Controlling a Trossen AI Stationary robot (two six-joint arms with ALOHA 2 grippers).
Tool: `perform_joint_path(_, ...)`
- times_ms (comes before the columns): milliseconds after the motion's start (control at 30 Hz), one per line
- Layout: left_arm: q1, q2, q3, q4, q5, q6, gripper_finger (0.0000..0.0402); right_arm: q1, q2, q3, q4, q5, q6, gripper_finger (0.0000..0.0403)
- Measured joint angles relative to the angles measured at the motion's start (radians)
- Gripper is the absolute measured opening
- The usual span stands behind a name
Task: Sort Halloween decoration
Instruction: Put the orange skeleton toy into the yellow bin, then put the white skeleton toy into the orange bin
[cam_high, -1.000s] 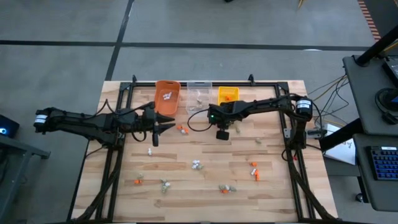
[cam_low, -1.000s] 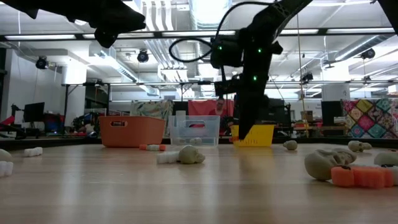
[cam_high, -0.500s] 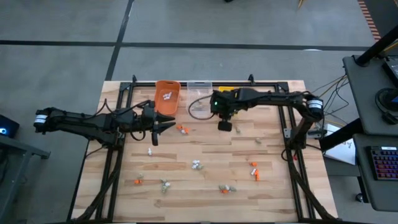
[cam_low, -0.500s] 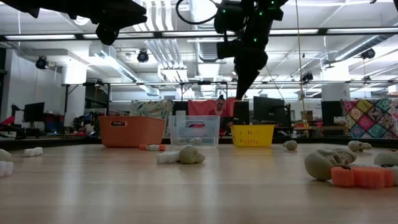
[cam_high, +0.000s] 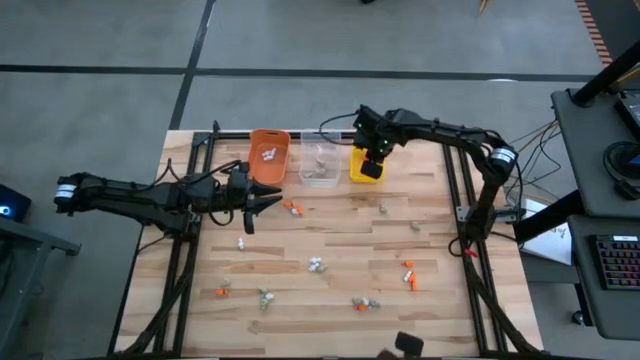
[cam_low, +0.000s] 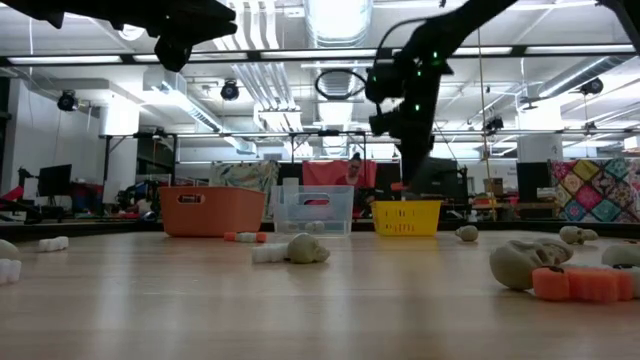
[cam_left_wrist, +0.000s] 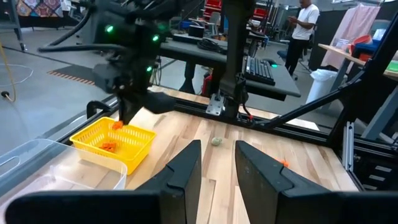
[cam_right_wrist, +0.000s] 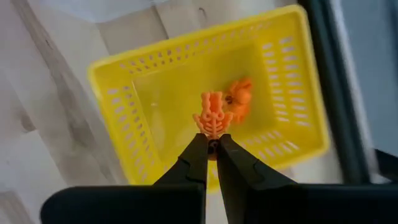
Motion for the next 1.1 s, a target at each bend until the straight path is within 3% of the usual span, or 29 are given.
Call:
perform_joint_path(333,0.0,0.0,0.0,-0.002,0.0,0.0,0.0081,-0.036,0.088,-0.038,0.161,-0.042,-0.004,0.002)
perform_joint_path(700,0.0,0.0,-0.008,-0.015,-0.001,0.031,0.0081,-0.036,0.09,-0.039,0.175,-0.016,-0.01,0.0113)
perform_joint_path(867,0.001,0.0,-0.011,-0.068,-0.002,-0.006,0.0081,-0.026,0.064,-0.039,0.161,-0.018,0.032,0.0114)
perform_joint_path(1100,0.0,0.019,-0.011,-0.21,-0.061,-0.208,0.0081,0.053,-0.051,-0.042,0.137,-0.02,0.109,0.0098)
